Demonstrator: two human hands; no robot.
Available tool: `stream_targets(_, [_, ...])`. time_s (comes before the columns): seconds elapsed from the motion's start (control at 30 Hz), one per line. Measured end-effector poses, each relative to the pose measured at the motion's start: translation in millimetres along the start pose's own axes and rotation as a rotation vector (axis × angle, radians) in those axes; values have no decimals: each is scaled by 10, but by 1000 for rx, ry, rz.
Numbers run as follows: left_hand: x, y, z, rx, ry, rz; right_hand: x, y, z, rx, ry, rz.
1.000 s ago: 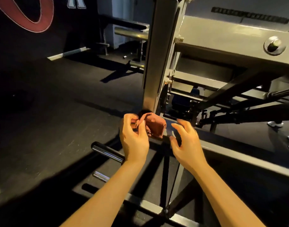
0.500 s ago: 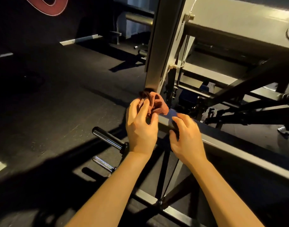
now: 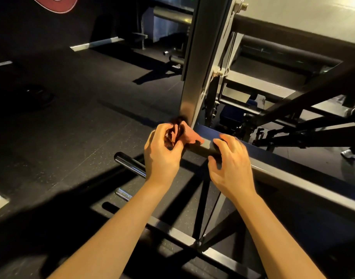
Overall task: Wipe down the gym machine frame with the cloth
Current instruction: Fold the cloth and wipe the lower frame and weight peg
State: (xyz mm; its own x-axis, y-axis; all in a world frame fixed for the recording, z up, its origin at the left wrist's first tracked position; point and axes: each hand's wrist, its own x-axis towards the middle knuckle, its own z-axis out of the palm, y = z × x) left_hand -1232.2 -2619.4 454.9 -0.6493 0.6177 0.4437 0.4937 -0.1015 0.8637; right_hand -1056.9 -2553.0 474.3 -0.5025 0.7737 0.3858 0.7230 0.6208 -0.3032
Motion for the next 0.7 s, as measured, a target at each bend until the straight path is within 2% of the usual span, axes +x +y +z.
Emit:
stream_targets(0.07, [41, -39, 2, 63, -6, 67, -41, -12, 40, 81, 40, 4])
stream_targets(0.17, [-19, -344, 29, 120, -54, 58, -163, -155, 175, 179, 133, -34])
stream_targets(0.27, [-190, -684, 43, 209, -178, -45, -331, -343, 325, 217, 209, -68])
stream_targets(0.33, [-260, -857, 46, 213, -263, -157, -435, -410, 433, 232, 183, -59])
stream_targets(0.5, [-164, -1050, -108, 230, -430, -303, -520, -489, 817, 425, -34, 284])
stream_targets(0.57, [-115, -977, -179, 222, -435, -272, -452, -565, 870, 529, -97, 396])
stream_targets(0.7, [60, -746, -94, 121, -355, 48, -337, -565, 995, 719, -88, 512])
